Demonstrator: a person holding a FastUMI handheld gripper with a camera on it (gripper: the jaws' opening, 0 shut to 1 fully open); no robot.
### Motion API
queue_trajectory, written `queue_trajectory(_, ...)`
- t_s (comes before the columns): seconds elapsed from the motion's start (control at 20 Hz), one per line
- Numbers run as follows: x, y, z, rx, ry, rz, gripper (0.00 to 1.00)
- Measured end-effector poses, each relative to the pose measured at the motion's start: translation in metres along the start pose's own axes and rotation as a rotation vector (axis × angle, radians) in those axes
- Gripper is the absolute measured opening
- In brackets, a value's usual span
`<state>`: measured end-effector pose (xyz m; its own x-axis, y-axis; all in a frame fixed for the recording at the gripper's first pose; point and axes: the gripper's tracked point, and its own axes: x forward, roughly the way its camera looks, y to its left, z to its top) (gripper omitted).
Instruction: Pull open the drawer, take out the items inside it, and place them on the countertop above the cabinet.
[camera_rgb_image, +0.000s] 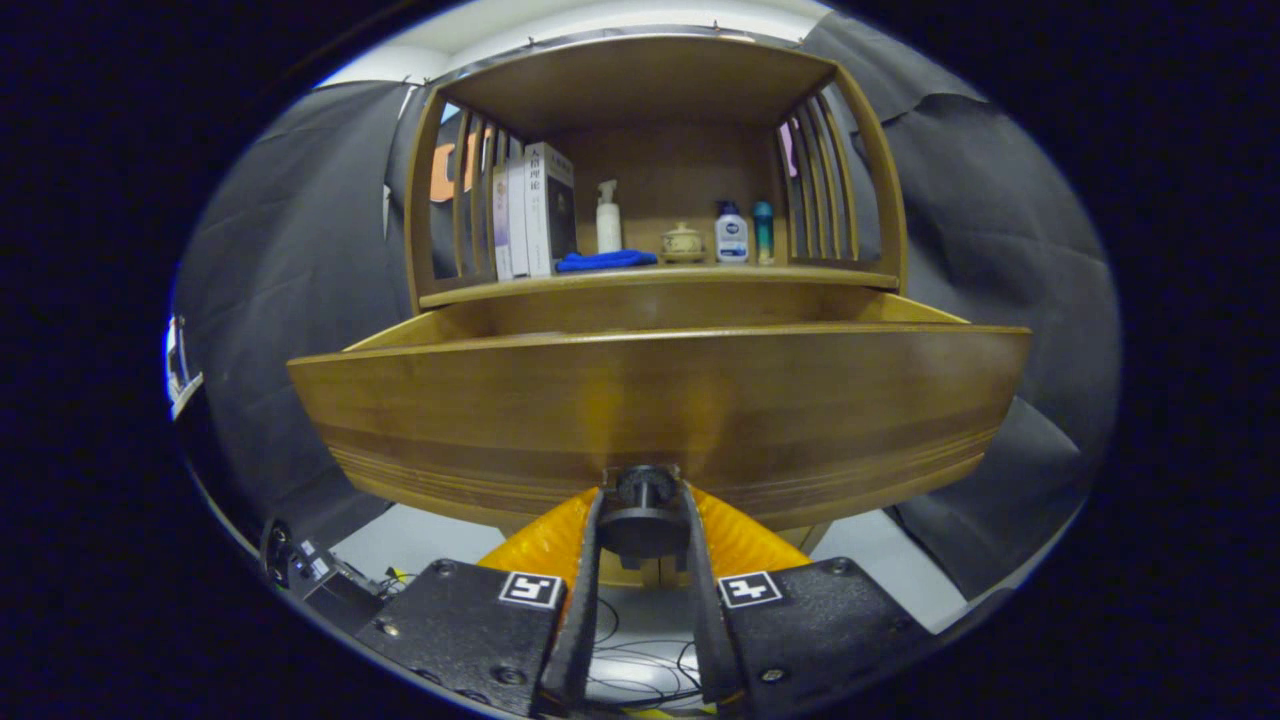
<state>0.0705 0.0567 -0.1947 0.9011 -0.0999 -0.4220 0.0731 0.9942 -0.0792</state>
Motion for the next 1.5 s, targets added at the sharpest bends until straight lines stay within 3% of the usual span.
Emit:
queue_trajectory(0.15, -0.016, 0.009, 0.017, -0.007, 0.001, 0.050, 0.52)
queue_trajectory(0.3, -0.033, 0.012, 0.036, -0.021, 0.003, 0.084, 0.90)
queue_trajectory(0.35, -0.037, 0.012, 0.045, -0.024, -0.001, 0.087, 0.94)
queue_trajectory(0.55, -0.045, 0.023, 0.085, -0.047, 0.011, 0.135, 0.92)
queue_trajectory(0.85, -0.015, 0.037, 0.113, -0.133, 0.139, 0.219, 0.93)
queue_trajectory(1.05, 0.010, 0.036, 0.128, -0.149, 0.239, 0.221, 0.93)
queue_trajectory(1.35, 0.054, 0.034, 0.110, -0.166, 0.474, 0.221, 0.93)
queue_trajectory(1.5, 0.073, 0.025, 0.088, -0.158, 0.611, 0.183, 0.93)
